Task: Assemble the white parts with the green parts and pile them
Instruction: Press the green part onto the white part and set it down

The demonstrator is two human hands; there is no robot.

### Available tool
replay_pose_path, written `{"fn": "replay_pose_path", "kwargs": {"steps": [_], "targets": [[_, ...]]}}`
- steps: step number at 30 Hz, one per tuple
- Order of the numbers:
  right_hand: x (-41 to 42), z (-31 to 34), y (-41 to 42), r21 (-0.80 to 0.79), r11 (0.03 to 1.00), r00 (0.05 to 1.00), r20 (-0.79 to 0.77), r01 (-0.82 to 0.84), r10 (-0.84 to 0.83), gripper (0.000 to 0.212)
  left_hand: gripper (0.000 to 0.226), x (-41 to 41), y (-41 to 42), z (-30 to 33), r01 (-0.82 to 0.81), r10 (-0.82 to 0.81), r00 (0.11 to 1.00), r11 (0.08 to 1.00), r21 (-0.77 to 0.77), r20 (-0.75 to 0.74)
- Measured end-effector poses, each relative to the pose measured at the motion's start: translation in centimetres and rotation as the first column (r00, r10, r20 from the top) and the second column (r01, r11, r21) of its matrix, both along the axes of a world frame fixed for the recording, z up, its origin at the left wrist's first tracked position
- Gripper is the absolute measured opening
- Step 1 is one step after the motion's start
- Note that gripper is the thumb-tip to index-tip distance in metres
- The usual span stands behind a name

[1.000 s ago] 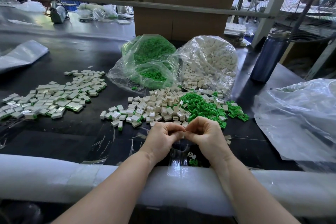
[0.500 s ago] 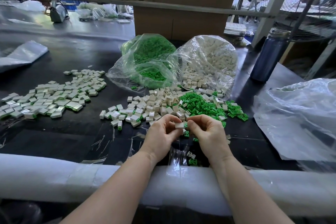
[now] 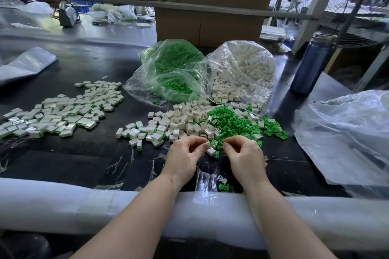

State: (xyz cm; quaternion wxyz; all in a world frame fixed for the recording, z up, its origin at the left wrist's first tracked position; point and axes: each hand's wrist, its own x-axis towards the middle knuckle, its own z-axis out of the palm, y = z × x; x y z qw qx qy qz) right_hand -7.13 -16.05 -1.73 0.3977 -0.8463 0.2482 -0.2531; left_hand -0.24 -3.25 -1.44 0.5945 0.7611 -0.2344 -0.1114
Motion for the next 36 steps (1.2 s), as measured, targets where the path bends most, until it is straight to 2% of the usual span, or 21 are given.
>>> {"fn": "replay_pose_path", "kwargs": {"steps": [3,6,12,25,36], "targets": [[-0.12,0.49,0.47,0.137,0.983,0.986,0.128,-0.122,0.104,0.011,0.006,0.05,-0.08,-0.09,0.010,-0.010,1.000,1.000,-0.006,0.005],[-0.17,0.69,0.55,0.201,0.964,0.976,0.160,-0.176,0.145,0.015,0.006,0.14,-0.18,-0.18,0.019,-0.019,1.000,1.000,-0.001,0.016],[-0.07,0.69,0.61,0.255,0.945,0.978,0.108,-0.203,0.181,0.011,0.014,0.17,-0.28,-0.45,0.047,-0.048,0.999,0.998,0.036,0.013],[0.03,0.54,0.45,0.310,0.920,0.971,0.078,-0.239,0.226,0.020,0.015,0.16,-0.25,-0.45,0.069,-0.085,0.985,0.992,0.107,0.151],[-0.12,0.69,0.26,0.282,0.925,0.965,0.017,-0.255,0.261,0.023,0.016,0.05,-0.19,-0.50,0.075,-0.109,0.972,0.983,0.166,0.207]]}}
